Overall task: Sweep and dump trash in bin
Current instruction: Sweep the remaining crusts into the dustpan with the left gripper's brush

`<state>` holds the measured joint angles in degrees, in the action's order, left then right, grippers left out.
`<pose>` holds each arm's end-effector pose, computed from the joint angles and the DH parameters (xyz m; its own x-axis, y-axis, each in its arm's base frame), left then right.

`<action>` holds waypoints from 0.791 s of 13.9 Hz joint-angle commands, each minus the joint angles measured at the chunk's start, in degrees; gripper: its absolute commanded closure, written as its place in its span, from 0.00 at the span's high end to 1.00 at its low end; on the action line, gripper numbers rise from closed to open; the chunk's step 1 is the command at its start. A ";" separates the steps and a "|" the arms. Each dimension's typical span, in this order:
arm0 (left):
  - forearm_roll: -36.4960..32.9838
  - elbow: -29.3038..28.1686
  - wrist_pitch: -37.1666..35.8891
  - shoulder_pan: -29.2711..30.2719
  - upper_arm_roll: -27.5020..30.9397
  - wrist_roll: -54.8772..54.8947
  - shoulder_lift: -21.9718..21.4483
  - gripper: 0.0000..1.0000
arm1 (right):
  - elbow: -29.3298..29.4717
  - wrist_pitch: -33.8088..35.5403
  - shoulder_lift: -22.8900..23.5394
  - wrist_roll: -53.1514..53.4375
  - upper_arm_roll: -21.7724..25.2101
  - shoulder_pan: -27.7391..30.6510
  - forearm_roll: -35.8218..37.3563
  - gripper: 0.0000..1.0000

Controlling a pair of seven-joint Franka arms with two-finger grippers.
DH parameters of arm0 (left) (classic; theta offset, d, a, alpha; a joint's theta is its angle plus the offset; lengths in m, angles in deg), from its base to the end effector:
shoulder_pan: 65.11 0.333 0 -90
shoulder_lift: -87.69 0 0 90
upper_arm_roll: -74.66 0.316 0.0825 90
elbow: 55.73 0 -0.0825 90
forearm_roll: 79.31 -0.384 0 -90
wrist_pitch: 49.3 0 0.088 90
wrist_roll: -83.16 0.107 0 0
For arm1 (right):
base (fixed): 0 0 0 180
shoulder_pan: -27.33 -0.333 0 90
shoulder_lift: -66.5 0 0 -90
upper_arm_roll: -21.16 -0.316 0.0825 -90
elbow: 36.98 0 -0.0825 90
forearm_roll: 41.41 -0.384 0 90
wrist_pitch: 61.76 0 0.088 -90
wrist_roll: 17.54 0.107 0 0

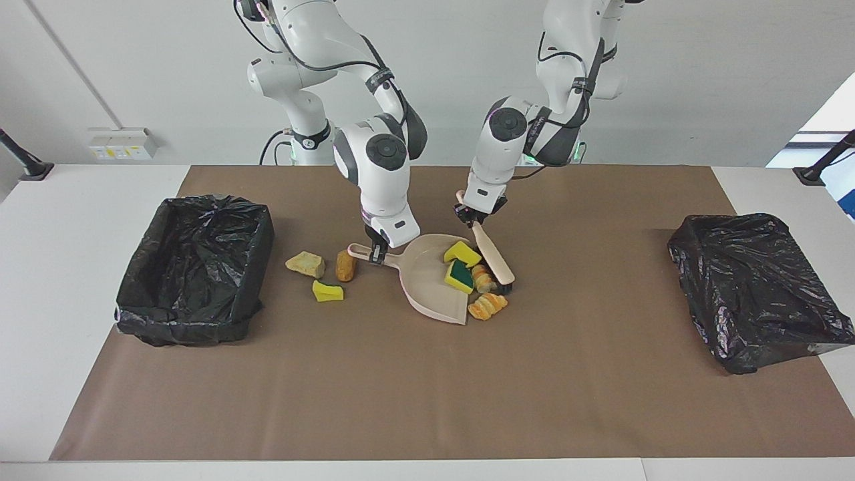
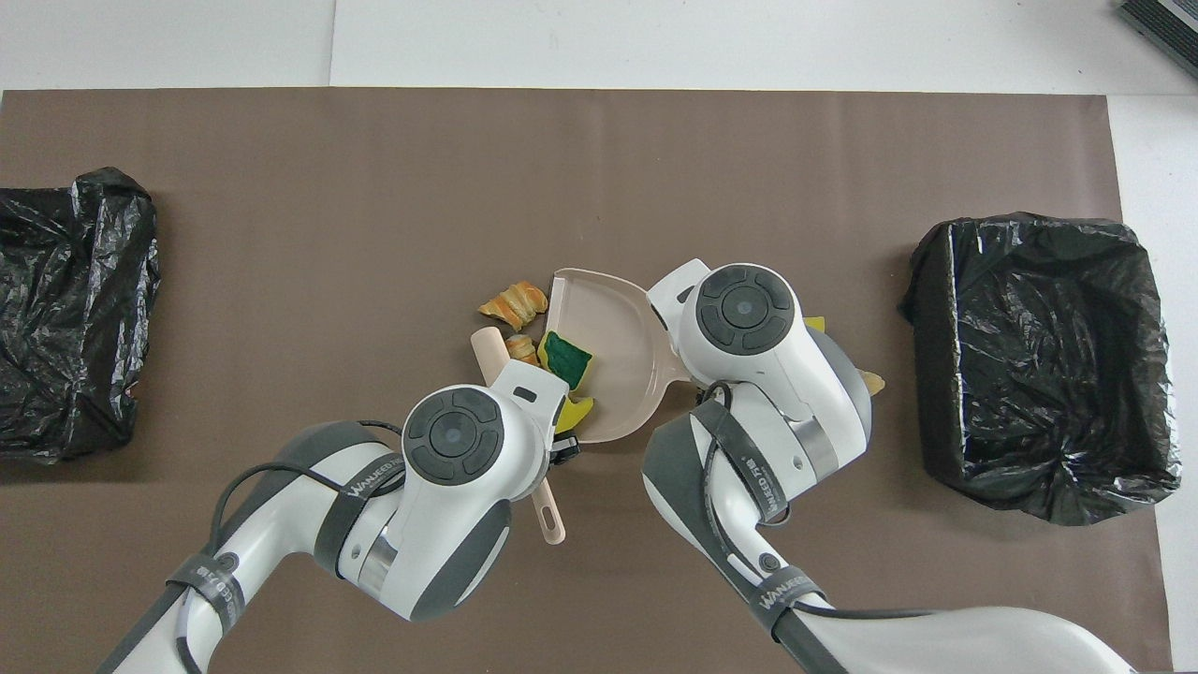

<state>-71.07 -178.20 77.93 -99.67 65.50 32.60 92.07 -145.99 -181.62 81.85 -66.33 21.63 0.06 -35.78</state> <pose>0.3963 -0.3843 0.3719 0.9749 0.2003 -0.0969 0.2083 -0.9746 0.0817 0.5432 0.2692 0.3539 0.1960 0.9738 -0.1156 0.9802 -0.1980 -0.0058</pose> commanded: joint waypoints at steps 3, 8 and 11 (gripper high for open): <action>1.35 4.08 -3.21 -0.78 1.16 4.22 0.81 0.00 | -1.82 -0.82 -0.84 1.33 -0.46 0.20 -0.62 0.00; -2.78 7.15 -6.21 5.53 1.51 14.24 2.91 0.00 | -1.82 -0.82 -0.84 1.33 -0.46 0.20 -0.62 0.00; -2.87 10.31 -5.76 10.98 1.51 25.99 5.72 0.00 | -1.82 -0.82 -0.93 1.41 -0.46 0.20 -0.62 0.00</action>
<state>-72.98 -171.94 73.37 -91.65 67.46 52.61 94.70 -146.00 -181.62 81.85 -66.32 21.63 0.06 -35.77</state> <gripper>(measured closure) 0.740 0.678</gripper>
